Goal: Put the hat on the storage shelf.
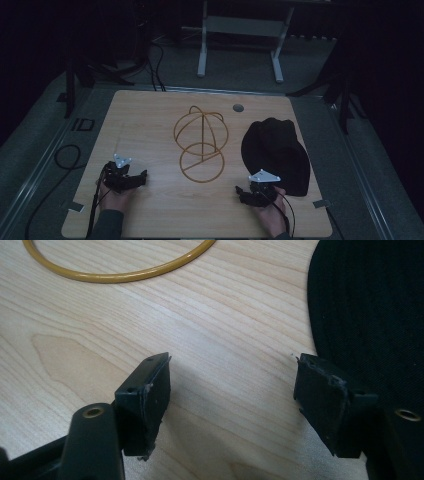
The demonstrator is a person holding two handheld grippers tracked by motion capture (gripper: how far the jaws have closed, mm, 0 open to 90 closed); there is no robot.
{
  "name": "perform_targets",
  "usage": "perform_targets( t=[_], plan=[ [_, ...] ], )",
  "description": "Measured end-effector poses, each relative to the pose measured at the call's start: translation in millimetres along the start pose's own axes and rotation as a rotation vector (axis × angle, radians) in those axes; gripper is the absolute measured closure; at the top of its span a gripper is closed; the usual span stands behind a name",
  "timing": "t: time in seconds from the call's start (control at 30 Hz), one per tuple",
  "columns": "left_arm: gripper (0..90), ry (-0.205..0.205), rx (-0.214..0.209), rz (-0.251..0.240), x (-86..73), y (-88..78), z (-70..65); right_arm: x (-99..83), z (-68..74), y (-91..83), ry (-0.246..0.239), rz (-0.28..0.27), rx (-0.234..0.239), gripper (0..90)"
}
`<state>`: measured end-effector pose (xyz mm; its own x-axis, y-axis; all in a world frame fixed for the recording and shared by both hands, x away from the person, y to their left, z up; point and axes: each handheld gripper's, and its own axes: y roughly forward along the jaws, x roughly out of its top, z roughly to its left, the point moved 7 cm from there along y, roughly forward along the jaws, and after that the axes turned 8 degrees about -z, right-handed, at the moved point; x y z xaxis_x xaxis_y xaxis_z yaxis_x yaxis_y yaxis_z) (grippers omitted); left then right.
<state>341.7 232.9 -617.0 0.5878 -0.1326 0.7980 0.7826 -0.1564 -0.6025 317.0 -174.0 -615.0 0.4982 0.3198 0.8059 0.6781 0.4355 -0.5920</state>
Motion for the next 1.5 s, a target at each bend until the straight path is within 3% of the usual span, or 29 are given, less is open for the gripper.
perform_targets(
  t=[0.07,0.13,0.27,0.43,0.63,1.07,1.3,1.5],
  plan=[
    [12.6,0.0,0.0,0.0,0.0,0.0,0.0,0.6,-0.7,-0.7,-0.004,0.016,0.007,32.4],
    [12.6,0.0,0.0,0.0,0.0,0.0,-0.1,1.9,-1.4,-3.0,-0.016,0.045,0.021,41.5],
    [12.6,0.0,0.0,0.002,0.0,-0.1,-0.3,1.7,-3.7,-6.2,-0.033,0.068,0.041,46.5],
    [12.6,0.002,0.0,0.002,0.0,-0.1,-0.6,1.9,-5.5,-8.4,-0.045,0.1,0.041,46.6],
    [12.6,0.002,-0.001,0.002,0.0,-0.1,-0.7,4.6,-3.6,-13.8,-0.109,0.126,0.06,50.8],
    [12.6,0.002,-0.004,0.0,-0.2,-0.3,-1.1,17.3,-1.9,-24.9,-0.182,0.159,0.07,55.2],
    [12.6,0.006,-0.006,0.002,-0.3,-0.6,-1.4,27.6,0.3,-29.5,-0.2,0.2,0.129,62.6],
    [12.6,0.006,-0.006,0.002,-0.3,-0.6,-1.4,32.7,0.7,-32.2,-0.196,0.226,0.175,62.5]
  ],
)
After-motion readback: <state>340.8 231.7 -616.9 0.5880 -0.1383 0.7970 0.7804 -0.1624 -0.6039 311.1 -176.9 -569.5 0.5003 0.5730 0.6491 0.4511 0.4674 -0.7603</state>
